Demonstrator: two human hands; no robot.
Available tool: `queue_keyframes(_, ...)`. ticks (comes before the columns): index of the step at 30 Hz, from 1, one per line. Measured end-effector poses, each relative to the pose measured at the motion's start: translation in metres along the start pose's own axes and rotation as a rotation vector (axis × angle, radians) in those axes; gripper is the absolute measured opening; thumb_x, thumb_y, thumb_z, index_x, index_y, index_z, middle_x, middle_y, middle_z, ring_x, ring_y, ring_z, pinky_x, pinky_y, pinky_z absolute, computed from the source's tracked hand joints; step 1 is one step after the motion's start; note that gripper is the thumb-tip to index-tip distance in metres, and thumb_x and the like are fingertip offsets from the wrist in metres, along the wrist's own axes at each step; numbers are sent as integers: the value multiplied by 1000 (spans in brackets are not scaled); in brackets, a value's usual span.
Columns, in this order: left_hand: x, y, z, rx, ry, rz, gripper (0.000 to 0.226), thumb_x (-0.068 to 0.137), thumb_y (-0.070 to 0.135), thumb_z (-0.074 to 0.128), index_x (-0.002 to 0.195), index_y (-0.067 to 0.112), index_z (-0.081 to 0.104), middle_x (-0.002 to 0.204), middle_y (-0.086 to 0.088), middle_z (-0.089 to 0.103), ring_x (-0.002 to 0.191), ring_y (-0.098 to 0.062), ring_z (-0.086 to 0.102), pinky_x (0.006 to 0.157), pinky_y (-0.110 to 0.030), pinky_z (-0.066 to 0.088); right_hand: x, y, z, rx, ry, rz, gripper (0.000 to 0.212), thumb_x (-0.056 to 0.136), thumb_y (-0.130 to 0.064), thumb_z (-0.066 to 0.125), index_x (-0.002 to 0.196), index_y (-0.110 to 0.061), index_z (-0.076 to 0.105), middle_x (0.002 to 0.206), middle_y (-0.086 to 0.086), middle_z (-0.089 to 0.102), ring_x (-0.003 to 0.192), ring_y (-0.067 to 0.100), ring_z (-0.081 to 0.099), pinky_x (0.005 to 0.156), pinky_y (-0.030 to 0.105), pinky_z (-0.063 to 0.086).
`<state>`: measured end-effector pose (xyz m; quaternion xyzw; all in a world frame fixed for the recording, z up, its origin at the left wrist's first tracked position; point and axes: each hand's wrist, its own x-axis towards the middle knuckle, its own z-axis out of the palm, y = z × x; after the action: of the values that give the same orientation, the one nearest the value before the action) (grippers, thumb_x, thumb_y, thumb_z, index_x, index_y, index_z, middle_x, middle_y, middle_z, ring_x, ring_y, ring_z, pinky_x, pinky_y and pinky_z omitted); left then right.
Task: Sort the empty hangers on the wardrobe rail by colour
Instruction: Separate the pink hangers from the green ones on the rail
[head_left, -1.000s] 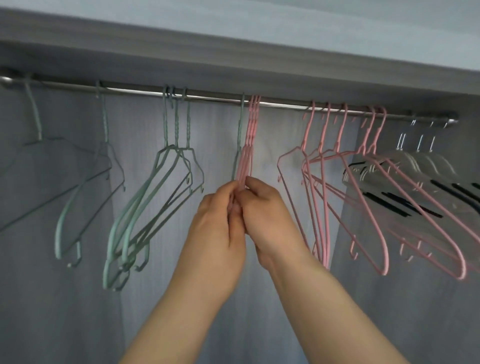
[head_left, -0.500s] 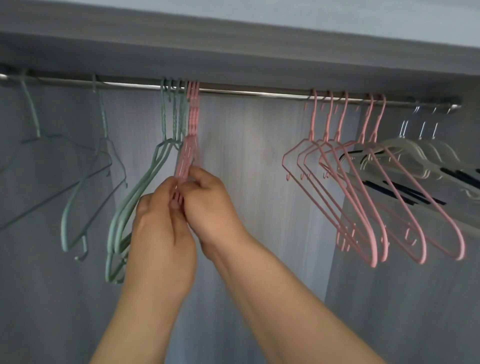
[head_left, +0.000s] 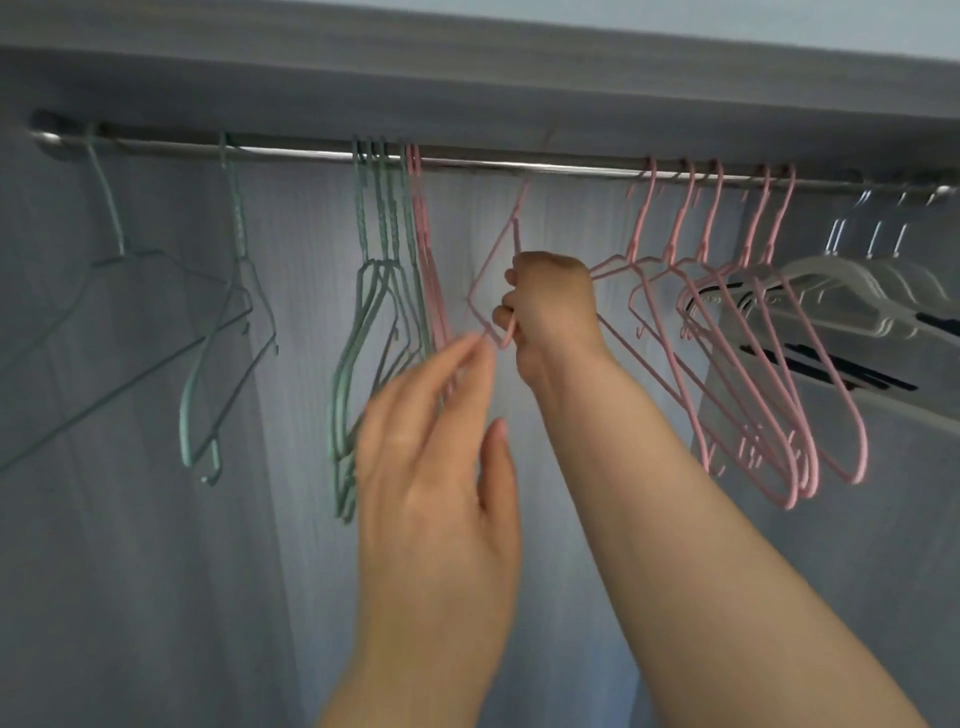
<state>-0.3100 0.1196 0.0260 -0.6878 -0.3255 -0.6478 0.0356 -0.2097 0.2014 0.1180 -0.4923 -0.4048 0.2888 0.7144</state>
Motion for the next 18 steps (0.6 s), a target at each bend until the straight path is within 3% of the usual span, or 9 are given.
queue_keyframes(3, -15, 5, 4, -121, -50, 41, 35, 84, 15, 50, 117, 12, 59, 120, 9, 54, 113, -2, 44, 102, -6, 25, -15, 16, -10, -92, -41, 66, 24, 87, 2, 37, 67, -2, 50, 67, 17, 51, 33, 9, 38, 30, 14, 31)
queue_keyframes(4, -20, 6, 4, -146, -78, 33, 35, 85, 17, 48, 118, 14, 59, 121, 10, 55, 114, -1, 44, 102, -6, 25, -24, 26, -17, -113, -42, 98, 22, 88, 1, 38, 78, 7, 57, 73, 15, 50, 42, 16, 44, 30, 10, 28)
queue_keyframes(5, -26, 6, 5, -164, -101, 24, 35, 85, 18, 47, 118, 15, 59, 121, 11, 55, 115, 0, 45, 102, -6, 25, -32, 38, -25, -117, -31, 128, 26, 88, 1, 37, 95, 15, 58, 87, 33, 60, 51, 24, 49, 31, 8, 26)
queue_keyframes(6, -32, 7, 6, -178, -120, 19, 35, 85, 19, 46, 119, 16, 58, 122, 12, 55, 116, 0, 45, 102, -5, 25, -40, 53, -36, -124, -38, 138, 29, 89, 1, 37, 107, 17, 53, 99, 37, 59, 56, 29, 50, 31, 8, 26)
queue_keyframes(7, -38, 8, 7, -190, -140, 14, 36, 85, 19, 46, 119, 17, 57, 122, 12, 54, 116, 1, 45, 100, -3, 25, -48, 67, -48, -143, -71, 124, 29, 90, 0, 37, 108, 17, 52, 70, 25, 53, 55, 27, 46, 32, 9, 27)
queue_keyframes(9, -50, 8, 11, -223, -197, -14, 37, 85, 22, 46, 120, 18, 56, 122, 13, 54, 116, 3, 45, 97, 1, 25, -61, 92, -75, -246, -169, 83, 25, 92, -4, 36, 92, 3, 59, 62, 8, 40, 50, 18, 37, 33, 12, 30)
queue_keyframes(11, -62, 1, 18, -255, -268, -83, 38, 84, 26, 46, 121, 20, 55, 122, 14, 53, 115, 2, 46, 97, -1, 28, -70, 110, -107, -519, -207, 27, 25, 93, -5, 33, 92, -12, 57, 65, 2, 45, 48, 12, 43, 39, 17, 38)
queue_keyframes(15, -81, -36, 33, -201, -439, -312, 54, 85, 14, 56, 135, 18, 35, 132, -4, 46, 122, -18, 46, 107, -31, 34, -85, 125, -178, -1226, -152, -191, 20, 94, -19, 38, 102, -21, 56, 97, 4, 59, 84, 26, 59, 71, 33, 47)
queue_keyframes(18, -88, -71, 38, -66, -581, -505, 74, 83, 9, 60, 142, 12, 14, 145, -18, 26, 133, -29, 29, 109, -29, 18, -89, 115, -209, -1240, -120, -231, 21, 86, -48, 50, 73, -31, 54, 69, -10, 59, 66, 12, 55, 59, 27, 42)
